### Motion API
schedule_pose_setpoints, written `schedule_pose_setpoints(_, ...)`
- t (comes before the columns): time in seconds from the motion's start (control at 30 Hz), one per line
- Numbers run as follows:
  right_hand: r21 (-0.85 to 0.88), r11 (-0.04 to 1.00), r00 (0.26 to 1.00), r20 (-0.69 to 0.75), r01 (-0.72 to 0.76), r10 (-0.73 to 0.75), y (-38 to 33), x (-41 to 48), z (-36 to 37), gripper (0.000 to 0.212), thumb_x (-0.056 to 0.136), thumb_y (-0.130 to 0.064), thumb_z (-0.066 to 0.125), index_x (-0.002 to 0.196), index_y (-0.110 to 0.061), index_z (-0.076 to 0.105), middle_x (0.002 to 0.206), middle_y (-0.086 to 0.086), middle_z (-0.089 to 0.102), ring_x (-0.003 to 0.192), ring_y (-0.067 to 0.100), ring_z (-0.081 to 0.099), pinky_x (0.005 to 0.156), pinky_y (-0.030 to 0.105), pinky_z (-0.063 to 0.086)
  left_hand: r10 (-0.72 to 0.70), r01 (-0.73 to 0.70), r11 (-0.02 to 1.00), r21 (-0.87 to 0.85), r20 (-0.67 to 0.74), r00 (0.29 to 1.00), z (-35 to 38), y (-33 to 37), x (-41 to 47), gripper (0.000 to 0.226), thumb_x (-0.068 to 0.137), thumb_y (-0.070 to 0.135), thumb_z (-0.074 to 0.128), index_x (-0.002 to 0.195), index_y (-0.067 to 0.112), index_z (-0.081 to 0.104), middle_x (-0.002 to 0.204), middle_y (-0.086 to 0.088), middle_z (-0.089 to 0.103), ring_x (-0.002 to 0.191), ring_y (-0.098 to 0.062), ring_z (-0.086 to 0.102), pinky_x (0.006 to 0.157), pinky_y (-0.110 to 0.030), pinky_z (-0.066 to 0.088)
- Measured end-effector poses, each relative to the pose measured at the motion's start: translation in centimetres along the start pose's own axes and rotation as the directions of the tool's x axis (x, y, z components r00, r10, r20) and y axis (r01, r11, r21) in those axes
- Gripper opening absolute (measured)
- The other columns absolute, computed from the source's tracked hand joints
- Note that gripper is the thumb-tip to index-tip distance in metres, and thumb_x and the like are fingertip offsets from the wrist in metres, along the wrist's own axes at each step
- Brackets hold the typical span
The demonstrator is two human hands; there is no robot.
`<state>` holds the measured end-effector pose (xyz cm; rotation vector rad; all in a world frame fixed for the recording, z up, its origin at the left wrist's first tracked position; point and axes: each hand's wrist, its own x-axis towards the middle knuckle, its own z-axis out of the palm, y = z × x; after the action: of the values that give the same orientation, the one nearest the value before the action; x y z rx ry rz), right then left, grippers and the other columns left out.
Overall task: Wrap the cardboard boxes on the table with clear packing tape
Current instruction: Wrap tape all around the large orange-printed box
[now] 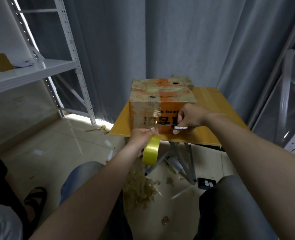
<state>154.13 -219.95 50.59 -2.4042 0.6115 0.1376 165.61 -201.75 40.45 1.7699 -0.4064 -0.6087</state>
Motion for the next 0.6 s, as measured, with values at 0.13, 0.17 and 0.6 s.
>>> schedule_pose_setpoints(0.13, -0.044, 0.985, 0.958, -0.230, 0.166, -0.171, 0.8, -1.5, 0.7, 0.028, 0.076, -0.026, 0.090, 0.081, -0.020, 0.064, 0.096, 0.005, 0.071, 0.095, 0.028, 0.067, 0.082, 0.048, 0.060, -0.086, 0.085, 0.996, 0.026, 0.063, 0.994, -0.3, -0.1, -1.0, 0.015, 0.097, 0.037, 0.070, 0.101, 0.024, 0.076, 0.106, -0.009, 0.075, 0.102, -0.031, 0.070, 0.081, -0.039, 0.059)
schedule_pose_setpoints(0.17, -0.019, 0.976, 0.922, -0.324, 0.216, -0.211, 1.0, -1.9, 0.7, 0.024, 0.079, -0.024, 0.088, 0.082, -0.024, 0.064, 0.095, 0.001, 0.070, 0.096, 0.024, 0.066, 0.082, 0.045, 0.059, -0.112, 0.110, 0.993, 0.031, 0.090, 0.990, -0.2, 0.1, -1.2, 0.020, 0.098, 0.037, 0.070, 0.110, 0.022, 0.074, 0.109, -0.010, 0.074, 0.104, -0.032, 0.069, 0.072, -0.035, 0.056)
schedule_pose_setpoints(0.6, 0.395, 0.864, 0.575, -0.646, -0.312, 0.503, 10.8, -2.0, 1.0, 0.043, 0.080, -0.049, 0.082, 0.071, -0.013, 0.062, 0.075, 0.012, 0.069, 0.065, 0.034, 0.064, 0.058, 0.041, 0.055, -0.064, -0.035, 0.965, 0.260, 0.360, 0.931, 1.6, 3.3, -2.6, 0.008, 0.100, 0.028, 0.067, 0.096, 0.026, 0.074, 0.059, 0.005, 0.066, 0.052, -0.011, 0.063, 0.048, -0.024, 0.053)
